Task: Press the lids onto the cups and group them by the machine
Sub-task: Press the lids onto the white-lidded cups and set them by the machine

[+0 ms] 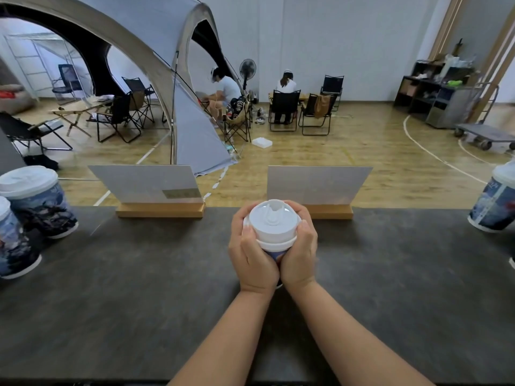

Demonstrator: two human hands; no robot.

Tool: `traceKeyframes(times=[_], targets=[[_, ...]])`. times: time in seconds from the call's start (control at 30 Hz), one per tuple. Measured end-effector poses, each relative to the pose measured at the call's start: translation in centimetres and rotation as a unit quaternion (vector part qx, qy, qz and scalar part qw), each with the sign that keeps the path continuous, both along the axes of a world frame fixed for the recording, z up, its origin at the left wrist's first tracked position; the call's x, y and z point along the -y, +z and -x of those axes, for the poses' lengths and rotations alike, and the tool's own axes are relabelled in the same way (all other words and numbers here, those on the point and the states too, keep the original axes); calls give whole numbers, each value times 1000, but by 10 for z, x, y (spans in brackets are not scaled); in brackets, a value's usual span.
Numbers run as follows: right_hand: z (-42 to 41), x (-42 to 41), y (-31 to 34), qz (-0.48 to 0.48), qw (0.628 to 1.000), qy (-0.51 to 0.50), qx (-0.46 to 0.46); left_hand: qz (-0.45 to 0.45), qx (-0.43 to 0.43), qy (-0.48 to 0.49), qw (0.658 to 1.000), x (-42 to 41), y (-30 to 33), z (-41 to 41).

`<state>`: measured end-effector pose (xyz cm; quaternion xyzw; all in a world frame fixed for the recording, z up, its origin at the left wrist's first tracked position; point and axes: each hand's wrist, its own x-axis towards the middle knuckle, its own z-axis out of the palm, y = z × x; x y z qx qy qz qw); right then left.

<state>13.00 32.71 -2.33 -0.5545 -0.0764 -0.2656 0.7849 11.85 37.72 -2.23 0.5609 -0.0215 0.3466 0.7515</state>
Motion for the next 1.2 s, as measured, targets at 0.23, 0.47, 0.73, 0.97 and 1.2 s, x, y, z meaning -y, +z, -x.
traceKeyframes(times=[0.23,0.47,0.73,0.97,1.2], targets=[[1,-3,0,10,1000,-17,-14,-2,-7,-29,1000,-5,0,-5],[13,8,11,39,996,-66,-48,-68,-72,70,993,-16,5,-7],[16,17,5,84,995,13,-44,-54,-80,-32,995,0,8,7],[4,-2,-4,45,995,-89,-8,-24,-6,-21,999,3,6,-6],[-2,-3,-7,35,993,-113,16,-15,11,-36,999,2,2,-14]])
